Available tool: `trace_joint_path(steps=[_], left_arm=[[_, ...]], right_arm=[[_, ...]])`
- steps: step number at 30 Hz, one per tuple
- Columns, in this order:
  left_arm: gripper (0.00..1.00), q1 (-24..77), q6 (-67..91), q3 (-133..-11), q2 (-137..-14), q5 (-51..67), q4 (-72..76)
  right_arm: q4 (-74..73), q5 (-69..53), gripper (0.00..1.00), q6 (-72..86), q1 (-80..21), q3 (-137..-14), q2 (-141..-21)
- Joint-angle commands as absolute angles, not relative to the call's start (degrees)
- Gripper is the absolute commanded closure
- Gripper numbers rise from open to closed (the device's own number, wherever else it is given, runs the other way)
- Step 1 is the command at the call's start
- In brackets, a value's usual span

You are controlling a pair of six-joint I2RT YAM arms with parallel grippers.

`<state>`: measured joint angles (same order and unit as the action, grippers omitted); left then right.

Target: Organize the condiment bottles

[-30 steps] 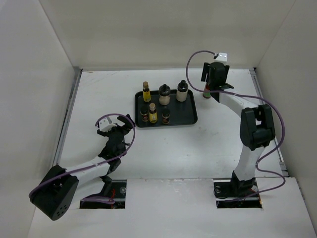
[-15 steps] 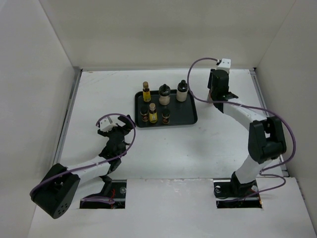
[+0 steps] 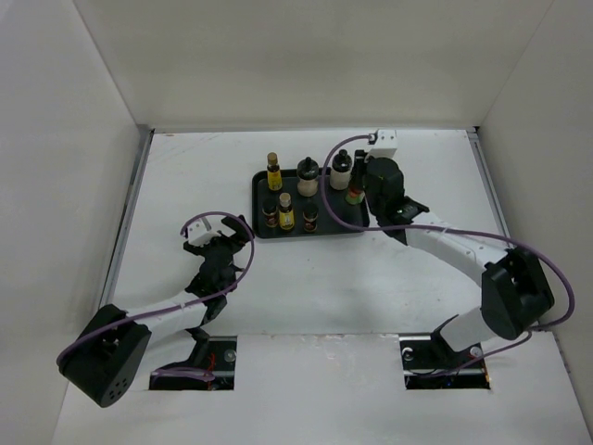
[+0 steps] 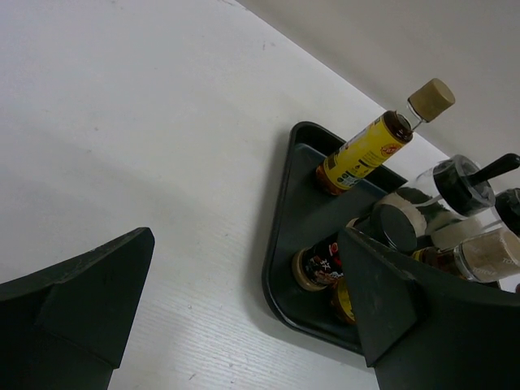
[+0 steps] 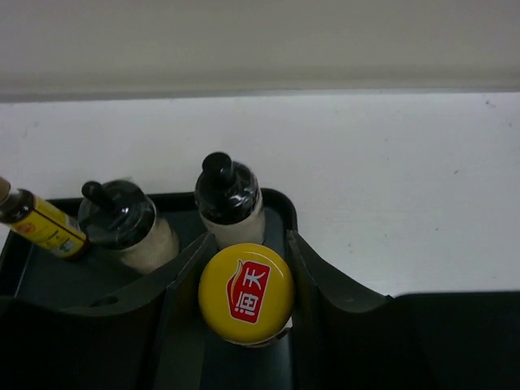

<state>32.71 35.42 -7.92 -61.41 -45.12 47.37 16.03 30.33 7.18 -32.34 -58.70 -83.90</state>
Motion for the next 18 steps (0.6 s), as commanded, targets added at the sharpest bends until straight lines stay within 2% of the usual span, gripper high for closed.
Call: trace_joint_path(steps=[1, 18], left_arm=[[0.00, 32.8, 36.0, -9.9, -61.9, -44.5, 49.7], [0.00, 32.7, 36.0, -9.8, -61.2, -43.9, 49.4]], right_arm=[[24.1, 30.4, 0.56, 8.9, -34.2, -59.4, -83.7], [23.1, 31.7, 0.53, 10.4, -39.7, -54.4, -87.8]])
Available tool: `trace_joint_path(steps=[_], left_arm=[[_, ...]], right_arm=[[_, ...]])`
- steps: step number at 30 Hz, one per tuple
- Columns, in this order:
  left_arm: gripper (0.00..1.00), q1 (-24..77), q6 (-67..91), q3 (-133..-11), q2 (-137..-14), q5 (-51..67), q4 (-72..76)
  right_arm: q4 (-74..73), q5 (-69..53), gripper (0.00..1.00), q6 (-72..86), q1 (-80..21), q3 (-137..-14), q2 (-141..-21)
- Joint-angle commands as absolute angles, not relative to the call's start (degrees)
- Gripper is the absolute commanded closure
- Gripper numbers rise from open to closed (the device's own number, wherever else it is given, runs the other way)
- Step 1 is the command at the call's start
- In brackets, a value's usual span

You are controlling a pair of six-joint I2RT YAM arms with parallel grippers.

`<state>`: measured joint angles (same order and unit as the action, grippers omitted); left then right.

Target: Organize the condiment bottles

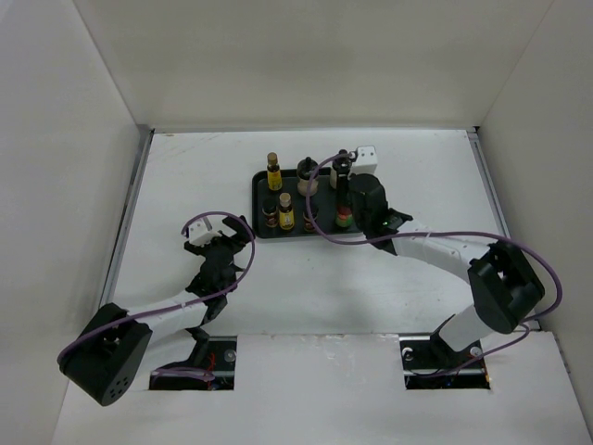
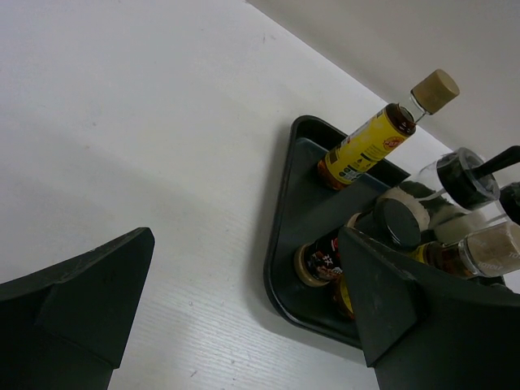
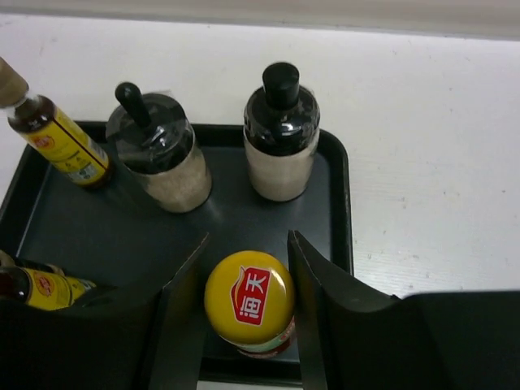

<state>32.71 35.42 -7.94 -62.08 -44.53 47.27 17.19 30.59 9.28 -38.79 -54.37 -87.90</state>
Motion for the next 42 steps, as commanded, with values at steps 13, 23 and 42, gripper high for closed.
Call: trace_joint_path(steps=[13, 23, 42], left_arm=[[0.00, 32.6, 35.9, -10.6, -62.0, -43.0, 48.3], [0.00, 32.3, 36.6, -12.6, -61.2, -44.6, 42.6], [0.00, 27.2, 41.6, -18.2, -51.9, -45.6, 20.7]], right_arm=[[24.2, 37.7, 0.00, 9.6, -41.1, -51.3, -77.1], [28.8, 45.6, 0.00, 13.0, -40.7, -37.7, -62.6], [16.7, 40.4, 0.00, 39.0, -27.8, -21.3, -56.1]])
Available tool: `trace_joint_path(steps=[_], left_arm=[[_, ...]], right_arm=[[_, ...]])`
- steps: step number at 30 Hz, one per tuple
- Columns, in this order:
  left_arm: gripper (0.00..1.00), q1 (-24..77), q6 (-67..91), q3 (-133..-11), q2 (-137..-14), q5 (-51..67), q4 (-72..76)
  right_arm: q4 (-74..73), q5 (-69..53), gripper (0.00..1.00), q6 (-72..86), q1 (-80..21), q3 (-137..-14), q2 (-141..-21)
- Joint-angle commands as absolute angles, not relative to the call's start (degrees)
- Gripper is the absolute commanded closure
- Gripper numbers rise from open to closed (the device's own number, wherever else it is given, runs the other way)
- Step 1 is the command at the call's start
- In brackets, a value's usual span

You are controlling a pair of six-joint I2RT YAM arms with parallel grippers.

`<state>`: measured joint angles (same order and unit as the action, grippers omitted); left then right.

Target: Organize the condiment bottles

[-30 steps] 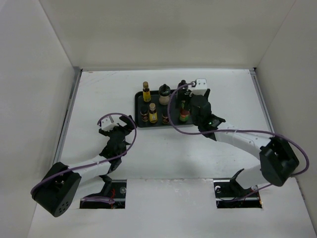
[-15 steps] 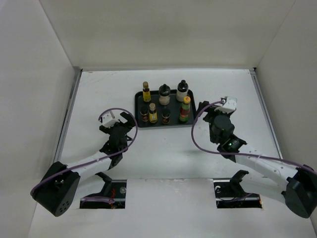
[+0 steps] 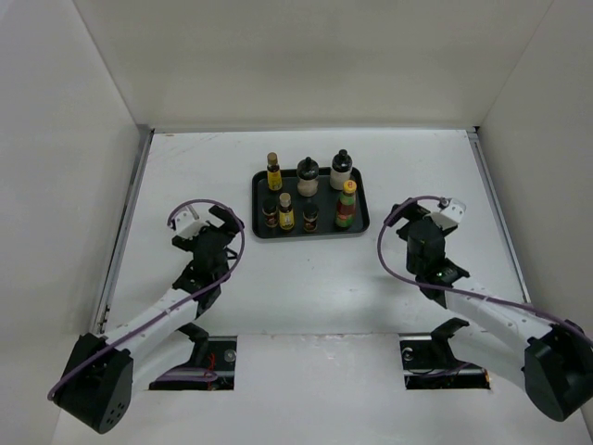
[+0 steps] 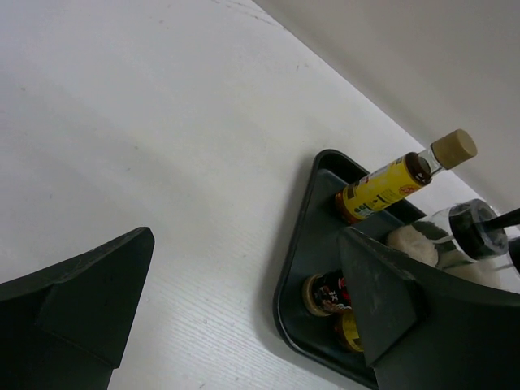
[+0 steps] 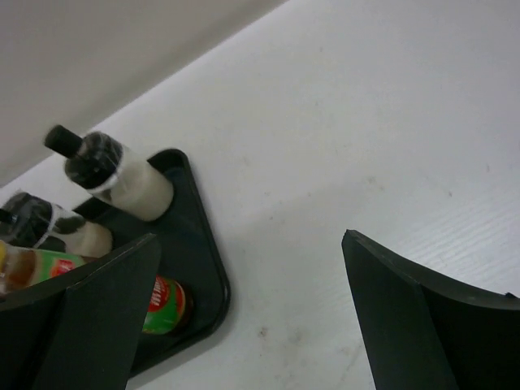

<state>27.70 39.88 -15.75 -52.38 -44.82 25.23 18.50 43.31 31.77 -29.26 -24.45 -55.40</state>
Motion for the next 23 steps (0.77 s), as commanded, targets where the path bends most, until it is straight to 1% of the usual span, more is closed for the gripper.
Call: trace_joint_path(steps=[1, 5, 9, 13, 19, 23], left_arm=[[0.00, 26.9, 41.8, -18.5, -51.8, -45.4, 19.8], [0.00, 26.1, 41.7, -21.3, -50.9, -43.6, 14.6], [0.00, 24.7, 43.0, -27.3, -50.8, -44.9, -1.4], [0.00, 22.7, 44.0, -32.9, -54.1, -45.5, -12.0], [0.00, 23.3, 44.9, -32.3, -52.9, -42.5, -12.0], [0.00, 23.2, 45.0, -33.7, -54.9, -38.2, -15.7]], right_arm=[[16.8, 39.8, 0.00, 41.4, -27.8, -20.1, -56.2], [17.1, 39.5, 0.00, 41.4, -28.1, -19.9, -56.3], [17.6, 40.5, 0.00, 41.7, -28.2, -17.7, -54.1], [17.4, 39.6, 0.00, 43.2, -26.9, -17.0, -54.8], [17.1, 38.8, 0.00, 43.1, -25.1, -17.6, -55.7], [15.1, 38.1, 0.00, 42.6, -21.6, -18.8, -55.7]])
